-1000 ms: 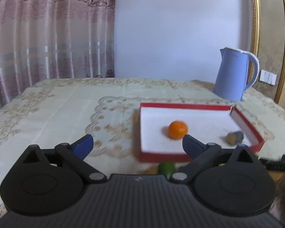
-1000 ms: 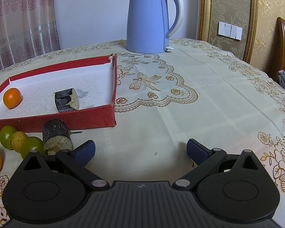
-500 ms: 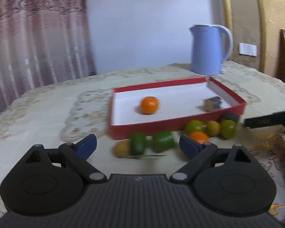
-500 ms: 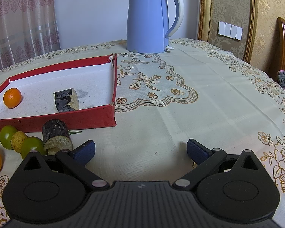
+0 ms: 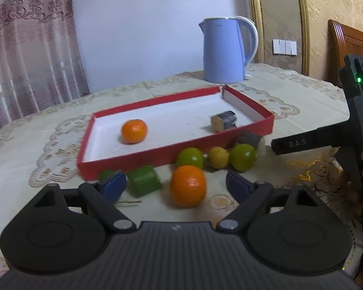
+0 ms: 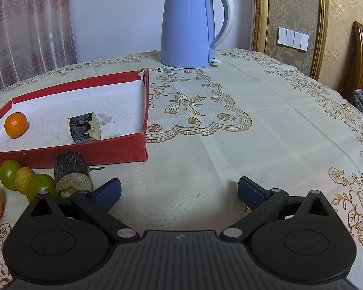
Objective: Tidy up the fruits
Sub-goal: 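Withdraw the left gripper from the tray toward the large orange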
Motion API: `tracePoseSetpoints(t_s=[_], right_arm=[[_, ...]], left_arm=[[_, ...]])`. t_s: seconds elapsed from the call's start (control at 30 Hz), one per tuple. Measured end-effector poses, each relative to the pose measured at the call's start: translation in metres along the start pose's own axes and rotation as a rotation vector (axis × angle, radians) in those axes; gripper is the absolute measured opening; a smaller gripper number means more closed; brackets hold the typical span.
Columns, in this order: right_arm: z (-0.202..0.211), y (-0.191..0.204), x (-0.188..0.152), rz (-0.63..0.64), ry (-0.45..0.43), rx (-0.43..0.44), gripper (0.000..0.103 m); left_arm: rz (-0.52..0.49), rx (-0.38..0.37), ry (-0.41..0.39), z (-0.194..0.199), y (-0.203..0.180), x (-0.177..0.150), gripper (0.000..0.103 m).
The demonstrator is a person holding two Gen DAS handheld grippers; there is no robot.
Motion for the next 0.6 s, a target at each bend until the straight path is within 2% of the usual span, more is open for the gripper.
tracePoseSetpoints(t_s=[0.37, 0.43, 0.6], right_arm=[[-0.002, 0.0, 0.0, -0.007, -0.002, 0.006, 0.103], [-0.002, 0.0, 0.0, -0.007, -0.002, 0.006, 0.103], [-0.002, 0.0, 0.0, -0.007, -0.002, 0.006, 0.103]], left_arm=[[0.031, -0.035, 0.087, -0.028, -0.008, -0.011, 0.042], [0.041, -0.036, 0.096, -0.031, -0.008, -0.013, 0.038], [0.026, -0.022, 0.081, -0.032, -0.009, -0.013, 0.034]])
Point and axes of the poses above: each gripper's, at about its wrist camera, not at the fingertips, and z roughly against the way its jaws point, y to its left, x to its top, the point moved 10 cm from there along -z, roughly the way its jaws point, and after that the axes turned 1 degree about x, right-handed, at the moved point
